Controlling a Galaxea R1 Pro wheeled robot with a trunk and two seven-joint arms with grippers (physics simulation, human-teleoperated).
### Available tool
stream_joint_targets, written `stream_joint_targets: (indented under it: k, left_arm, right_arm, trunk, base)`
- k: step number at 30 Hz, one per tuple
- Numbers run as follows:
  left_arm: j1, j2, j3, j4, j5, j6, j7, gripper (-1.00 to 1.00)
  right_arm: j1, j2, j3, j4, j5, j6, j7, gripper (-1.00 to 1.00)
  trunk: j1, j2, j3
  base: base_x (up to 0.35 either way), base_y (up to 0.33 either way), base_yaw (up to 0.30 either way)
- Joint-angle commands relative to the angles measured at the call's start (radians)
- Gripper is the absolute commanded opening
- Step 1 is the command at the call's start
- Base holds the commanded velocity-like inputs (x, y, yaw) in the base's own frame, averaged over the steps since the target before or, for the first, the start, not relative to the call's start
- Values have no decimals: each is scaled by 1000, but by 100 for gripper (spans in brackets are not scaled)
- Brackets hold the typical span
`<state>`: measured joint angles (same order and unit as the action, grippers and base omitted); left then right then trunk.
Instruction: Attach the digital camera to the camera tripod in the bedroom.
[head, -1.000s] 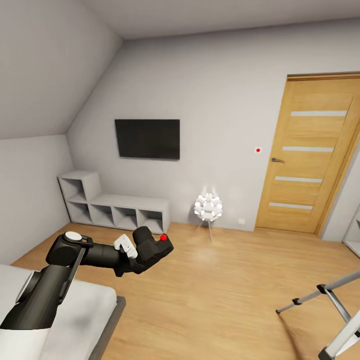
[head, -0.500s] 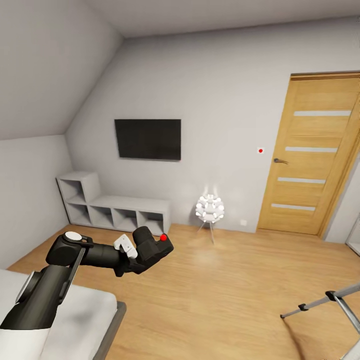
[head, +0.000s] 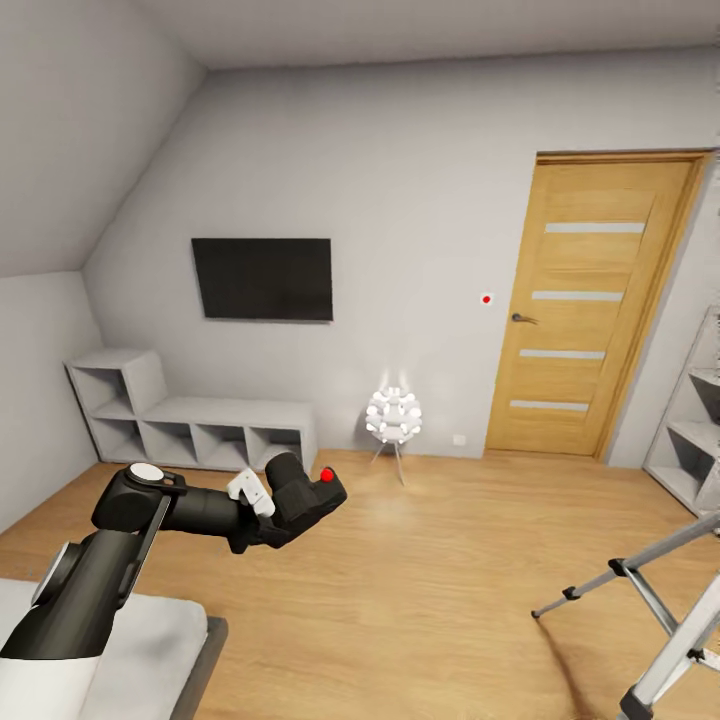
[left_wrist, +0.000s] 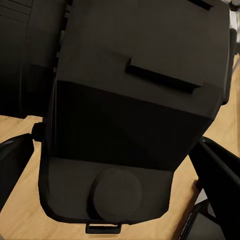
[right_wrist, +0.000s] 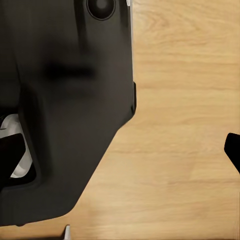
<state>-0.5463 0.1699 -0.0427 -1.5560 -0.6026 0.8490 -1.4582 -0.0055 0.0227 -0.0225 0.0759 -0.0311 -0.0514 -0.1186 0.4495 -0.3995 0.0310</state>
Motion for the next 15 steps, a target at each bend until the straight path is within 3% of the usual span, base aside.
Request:
stream_joint_targets:
  k: [1,15]
  left_arm:
    - [-1,0,-1,-1,-9,11,-10,-100]
    - [-1,0,0,-8,-9,12,-10,-100]
  right_arm:
    - [-1,0,-2,2,-3,-5,-2,100]
    - [-1,0,-2,2,-3,-5,-2,100]
  trunk:
    - [1,-1,0]
    - [1,-1,0]
  base:
    - [94,62,-94]
    - [242,173,-18]
